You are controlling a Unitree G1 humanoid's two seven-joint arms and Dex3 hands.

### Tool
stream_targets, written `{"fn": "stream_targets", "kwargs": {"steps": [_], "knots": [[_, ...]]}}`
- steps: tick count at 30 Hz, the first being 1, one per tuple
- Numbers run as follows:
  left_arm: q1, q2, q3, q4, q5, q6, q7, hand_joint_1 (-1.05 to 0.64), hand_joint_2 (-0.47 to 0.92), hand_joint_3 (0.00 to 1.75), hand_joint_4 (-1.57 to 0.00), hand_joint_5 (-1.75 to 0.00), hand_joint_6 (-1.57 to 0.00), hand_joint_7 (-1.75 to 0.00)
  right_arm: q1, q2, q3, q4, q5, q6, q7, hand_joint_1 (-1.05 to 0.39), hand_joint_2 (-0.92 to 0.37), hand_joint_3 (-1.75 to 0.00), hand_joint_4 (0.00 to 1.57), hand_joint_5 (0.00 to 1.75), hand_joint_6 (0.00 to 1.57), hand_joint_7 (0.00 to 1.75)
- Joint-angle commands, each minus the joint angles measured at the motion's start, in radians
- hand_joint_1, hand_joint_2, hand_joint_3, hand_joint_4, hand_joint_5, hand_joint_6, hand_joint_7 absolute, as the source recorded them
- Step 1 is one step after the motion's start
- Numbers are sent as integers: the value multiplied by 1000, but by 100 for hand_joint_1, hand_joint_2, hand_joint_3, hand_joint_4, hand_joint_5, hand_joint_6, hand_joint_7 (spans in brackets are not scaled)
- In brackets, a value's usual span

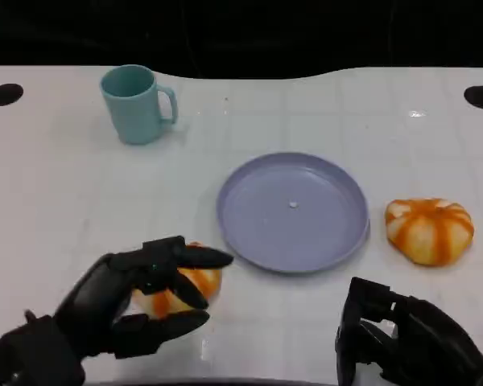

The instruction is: Grasp the bread from the table and place it into the plate.

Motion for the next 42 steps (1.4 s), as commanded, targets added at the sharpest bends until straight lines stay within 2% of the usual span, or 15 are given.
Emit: {"fn": "stream_targets", "kwargs": {"steps": [1,4,6,11,16,21,30,35,38,41,42], "knots": [[-3,84,-2,-112,175,28,79,-73,92,11,-38,-65,-43,-1,3,-11,-8,-16,5,4,2,-51,-92,-44,60,175,41,171],[-4,135,-15,-173,317,62,114,-74,92,13,-34,-47,-33,0,2,-11,-9,-18,9,7,4,-51,-92,-44,60,175,41,171],[-11,167,-33,-217,449,96,140,-76,92,13,-34,-28,-27,0,4,-10,-7,-21,7,7,2,-51,-92,-43,61,175,41,172],[-48,206,-104,-257,753,149,235,-78,92,5,-37,-14,-20,0,7,-10,-6,-32,3,24,-7,-52,-92,-41,61,175,41,174],[-94,198,-188,-248,977,250,269,-79,90,2,-39,-11,-23,-2,6,-9,-6,-31,6,26,0,-50,-92,-42,60,175,40,173],[-187,177,-281,-106,1085,335,287,-79,89,0,-42,-10,-26,-2,5,-8,-6,-27,1,14,0,-51,-92,-42,61,175,41,173],[-311,151,-397,135,1092,424,267,-80,89,1,-44,-9,-28,-1,14,-9,-6,-38,1,22,-5,-52,-92,-40,61,175,41,173],[-349,145,-437,209,1072,452,266,-81,89,0,-44,-8,-28,-1,14,-9,-6,-36,1,15,-1,-53,-92,-41,61,175,40,174],[-387,131,-462,293,1050,469,244,-77,90,1,-44,-8,-28,0,13,-7,-7,-34,4,17,1,-51,-92,-41,61,175,41,173],[-410,127,-471,355,1014,471,261,-64,90,0,-49,-11,-35,-3,11,-6,-6,-35,5,22,-2,-51,-92,-41,61,175,41,173],[-417,129,-473,382,1005,459,293,-58,91,2,-56,-20,-42,-4,11,-6,-6,-36,4,24,-4,-51,-92,-40,62,175,41,173]]}}
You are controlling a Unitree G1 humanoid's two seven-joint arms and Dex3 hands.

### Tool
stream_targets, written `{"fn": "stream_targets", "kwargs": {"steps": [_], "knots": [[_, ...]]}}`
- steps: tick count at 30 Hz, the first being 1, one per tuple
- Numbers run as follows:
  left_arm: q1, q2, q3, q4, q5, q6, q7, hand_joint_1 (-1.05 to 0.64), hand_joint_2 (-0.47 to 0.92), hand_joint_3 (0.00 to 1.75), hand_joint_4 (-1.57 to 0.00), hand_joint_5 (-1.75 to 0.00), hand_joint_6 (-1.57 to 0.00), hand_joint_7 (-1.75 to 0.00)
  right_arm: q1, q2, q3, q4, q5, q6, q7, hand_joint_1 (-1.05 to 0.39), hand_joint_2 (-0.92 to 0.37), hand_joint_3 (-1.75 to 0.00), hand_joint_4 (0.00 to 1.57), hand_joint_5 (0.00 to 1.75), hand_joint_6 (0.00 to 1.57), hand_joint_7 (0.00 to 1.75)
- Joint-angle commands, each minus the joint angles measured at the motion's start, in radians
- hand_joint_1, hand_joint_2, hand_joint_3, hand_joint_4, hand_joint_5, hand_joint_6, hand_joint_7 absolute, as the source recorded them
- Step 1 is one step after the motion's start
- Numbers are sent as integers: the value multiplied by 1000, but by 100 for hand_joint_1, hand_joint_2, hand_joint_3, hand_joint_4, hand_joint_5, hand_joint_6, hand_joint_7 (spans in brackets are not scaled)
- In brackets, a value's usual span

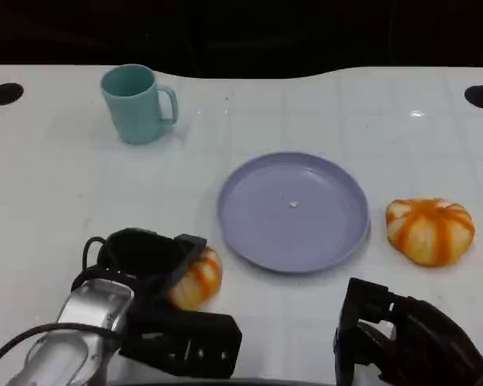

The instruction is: Grasp the bread from the table and place it into the plate.

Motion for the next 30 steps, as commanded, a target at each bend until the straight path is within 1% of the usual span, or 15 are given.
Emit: {"fn": "stream_targets", "kwargs": {"steps": [1,2,4,5,8,12,15,16,17,21,22,25,26,29,30], "knots": [[-29,12,-13,113,-43,-18,66,-50,92,6,-57,-62,-58,-5,1,-6,-8,-6,7,5,-3,-51,-92,-40,62,175,41,173],[-33,16,-13,135,-54,-35,100,-47,92,9,-55,-88,-67,-7,1,-6,-8,-5,7,3,-2,-51,-92,-40,62,175,41,173],[-40,28,-16,166,-70,-63,144,-39,92,28,-68,-129,-96,-16,1,-5,-7,-3,0,-5,-5,-51,-92,-40,62,175,41,173],[-42,34,-19,175,-75,-71,156,-38,92,33,-71,-136,-102,-17,0,-6,-7,-2,-1,-6,-5,-51,-92,-40,62,175,41,172],[-43,47,-31,187,-72,-77,187,-37,92,44,-72,-138,-107,-17,-2,-7,-10,-3,7,10,-5,-52,-92,-40,62,175,41,172],[-38,52,-39,198,-78,-81,244,-36,92,47,-72,-139,-108,-17,-3,-8,-11,1,8,6,2,-50,-92,-40,61,175,42,171],[-27,56,-37,193,-80,-87,308,-36,92,43,-71,-149,-109,-17,-4,-8,-12,3,9,4,5,-50,-92,-41,61,175,42,171],[-21,58,-33,185,-83,-89,329,-35,92,40,-68,-162,-105,-36,-4,-8,-13,3,10,7,5,-49,-92,-41,61,175,42,171],[-14,61,-30,175,-83,-92,353,-35,92,40,-67,-166,-96,-56,-4,-9,-12,2,8,6,3,-49,-92,-41,61,175,42,171],[8,71,-16,143,-84,-110,474,-33,92,37,-73,-174,-73,-120,-5,-10,-12,6,3,0,3,-51,-92,-42,60,175,42,171],[11,73,-13,143,-86,-120,508,-32,92,36,-76,-174,-64,-147,-5,-10,-12,7,3,-1,5,-51,-92,-42,60,175,41,171],[22,74,13,109,-104,-136,569,-29,91,39,-81,-175,-57,-170,-5,-10,-10,4,1,2,1,-51,-92,-43,59,175,41,171],[23,74,21,96,-103,-134,582,-29,90,41,-82,-175,-54,-168,-5,-9,-10,4,2,3,1,-50,-92,-43,60,175,41,172],[24,77,35,67,-106,-136,610,-32,92,29,-80,-175,-80,-91,-6,-7,-8,9,0,-4,3,-50,-92,-43,61,175,42,171],[22,76,41,61,-113,-143,621,-32,92,27,-80,-175,-84,-82,-7,-7,-7,12,-4,-7,1,-50,-92,-43,61,175,42,171]]}}
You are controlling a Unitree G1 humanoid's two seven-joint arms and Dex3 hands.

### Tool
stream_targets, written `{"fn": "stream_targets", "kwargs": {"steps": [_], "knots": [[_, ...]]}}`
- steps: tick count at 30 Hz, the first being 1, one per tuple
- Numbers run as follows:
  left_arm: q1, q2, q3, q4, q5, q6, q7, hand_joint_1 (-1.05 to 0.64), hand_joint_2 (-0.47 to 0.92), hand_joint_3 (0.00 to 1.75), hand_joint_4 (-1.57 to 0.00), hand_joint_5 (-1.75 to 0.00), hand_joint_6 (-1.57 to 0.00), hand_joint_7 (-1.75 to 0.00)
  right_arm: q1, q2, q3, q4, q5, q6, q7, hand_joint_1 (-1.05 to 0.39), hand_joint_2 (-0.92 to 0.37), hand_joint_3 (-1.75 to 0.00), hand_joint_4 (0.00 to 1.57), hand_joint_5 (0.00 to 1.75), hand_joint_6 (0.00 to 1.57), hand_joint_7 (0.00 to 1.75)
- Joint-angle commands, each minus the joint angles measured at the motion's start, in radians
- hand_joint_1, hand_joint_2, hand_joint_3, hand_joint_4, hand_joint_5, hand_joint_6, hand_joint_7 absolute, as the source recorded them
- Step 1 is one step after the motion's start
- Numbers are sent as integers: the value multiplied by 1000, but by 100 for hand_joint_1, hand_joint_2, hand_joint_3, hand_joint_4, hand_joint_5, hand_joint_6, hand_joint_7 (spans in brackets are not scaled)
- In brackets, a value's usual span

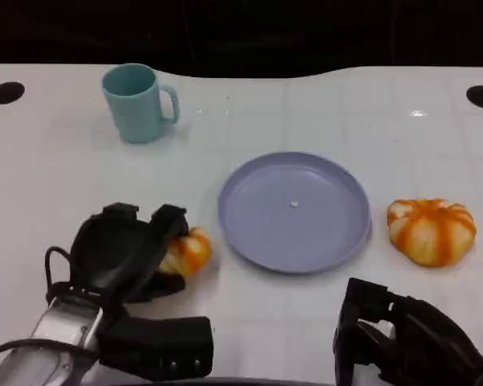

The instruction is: Grasp the bread from the table and place it into the plate.

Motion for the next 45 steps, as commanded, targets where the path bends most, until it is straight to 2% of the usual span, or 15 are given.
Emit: {"fn": "stream_targets", "kwargs": {"steps": [1,2,5,10,13,16,18,19,20,21,23,26,30,43,45], "knots": [[-2,16,32,-43,-22,-15,54,-32,91,25,-79,-175,-70,-125,-3,-7,-5,10,-7,-17,-1,-51,-92,-43,61,175,42,171],[-7,14,37,-46,-25,-19,59,-32,91,24,-78,-175,-65,-142,-5,-5,-5,13,-7,-17,-2,-51,-92,-43,61,175,42,171],[-25,8,43,-51,-34,-24,59,-32,90,22,-78,-175,-66,-146,-11,-1,-6,21,-2,-13,0,-50,-92,-43,61,175,42,170],[-69,-12,47,-36,-45,-43,76,-32,85,29,-77,-175,-55,-170,-15,1,-8,30,-5,-24,1,-50,-92,-44,61,175,43,170],[-110,-33,45,-18,-60,-60,82,-30,61,71,-82,-175,-58,-174,-17,-2,-8,33,-8,-28,1,-51,-92,-43,60,175,43,169],[-162,-55,33,17,-75,-82,65,-29,56,80,-84,-175,-59,-174,-17,-3,-9,38,-6,-32,7,-51,-92,-42,61,175,43,170],[-202,-75,23,49,-85,-97,49,-29,56,80,-86,-175,-65,-156,-15,-7,-8,38,-5,-32,12,-51,-92,-42,61,175,43,170],[-222,-86,18,69,-88,-104,45,-28,58,76,-87,-175,-76,-115,-13,-9,-7,36,-5,-27,13,-50,-92,-42,61,175,43,170],[-236,-94,14,83,-91,-109,44,-29,58,73,-89,-175,-90,-93,-12,-11,-7,35,-4,-23,13,-50,-92,-41,62,175,43,170],[-259,-108,9,109,-98,-121,49,-29,58,73,-89,-175,-93,-89,-11,-11,-7,35,-2,-18,15,-49,-92,-41,62,175,43,170],[-290,-127,0,146,-103,-133,53,-30,49,87,-93,-175,-74,-155,-9,-12,-7,35,1,-10,17,-50,-92,-40,62,175,44,169],[-340,-161,-11,221,-132,-164,37,-29,43,98,-95,-175,-72,-173,-2,-16,-4,23,-3,-1,15,-51,-92,-39,62,175,44,169],[-408,-209,-33,369,-158,-228,51,-29,39,109,-95,-175,-70,-175,2,-20,-3,16,-2,1,18,-51,-92,-41,61,175,43,170],[-517,-322,-67,614,-200,-266,-10,-27,49,107,-93,-175,-68,-173,11,-24,-3,4,3,2,23,-49,-92,-41,62,175,43,170],[-524,-327,-66,626,-213,-269,-40,-27,53,108,-88,-175,-70,-150,13,-24,-3,2,1,0,21,-50,-92,-41,62,175,43,170]]}}
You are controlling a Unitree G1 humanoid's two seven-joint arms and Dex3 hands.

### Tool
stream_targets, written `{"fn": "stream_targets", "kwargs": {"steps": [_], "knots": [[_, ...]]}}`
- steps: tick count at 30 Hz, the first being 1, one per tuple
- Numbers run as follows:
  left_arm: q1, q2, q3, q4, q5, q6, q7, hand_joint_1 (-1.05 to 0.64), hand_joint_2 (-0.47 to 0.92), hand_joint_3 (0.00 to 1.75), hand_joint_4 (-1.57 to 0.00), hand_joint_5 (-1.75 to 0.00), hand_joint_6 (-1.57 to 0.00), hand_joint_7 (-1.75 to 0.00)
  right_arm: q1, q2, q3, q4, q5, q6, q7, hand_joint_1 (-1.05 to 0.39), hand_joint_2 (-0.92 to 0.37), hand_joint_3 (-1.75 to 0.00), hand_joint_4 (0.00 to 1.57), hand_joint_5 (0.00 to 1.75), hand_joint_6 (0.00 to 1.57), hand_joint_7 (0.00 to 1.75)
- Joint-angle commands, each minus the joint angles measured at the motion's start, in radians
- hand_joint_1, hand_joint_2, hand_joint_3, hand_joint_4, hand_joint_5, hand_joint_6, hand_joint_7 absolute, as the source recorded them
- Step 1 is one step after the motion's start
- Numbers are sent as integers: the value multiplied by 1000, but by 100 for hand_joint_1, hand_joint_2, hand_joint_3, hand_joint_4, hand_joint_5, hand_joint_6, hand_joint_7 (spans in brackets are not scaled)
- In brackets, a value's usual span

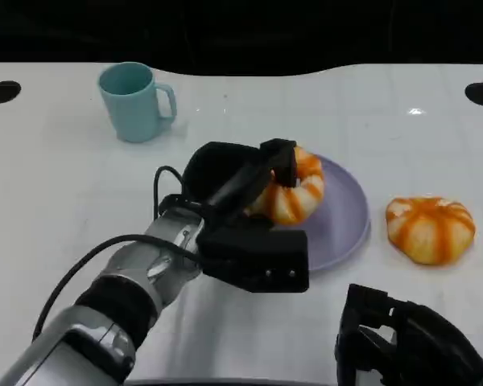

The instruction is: Grasp the bread from the table and place it into the plate.

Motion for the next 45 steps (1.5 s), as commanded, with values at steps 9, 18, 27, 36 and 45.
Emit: {"fn": "stream_targets", "kwargs": {"steps": [9,18,27,36,45], "knots": [[-28,31,-25,-14,-36,-5,-187,-51,92,32,-47,-95,-52,-25,16,-11,-4,-16,4,-1,5,-52,-92,-40,62,175,44,169],[-13,84,-25,-120,-43,40,-343,-69,92,35,-24,-49,-37,-4,22,-8,1,-34,-7,-3,-9,-52,-92,-41,61,175,44,168],[27,125,-14,-197,-56,21,-346,-71,92,35,-28,-50,-41,-5,23,-7,2,-30,-7,-14,-4,-50,-92,-44,60,175,42,170],[221,138,154,-377,-346,-75,-451,-60,92,27,-42,-86,-61,-10,30,-9,-3,-43,3,10,-20,-50,-92,-44,60,175,42,170],[491,94,337,-615,-833,-81,-727,-57,92,30,-50,-171,-47,-125,33,-14,-5,-47,6,9,-16,-52,-92,-41,61,175,42,171]]}}
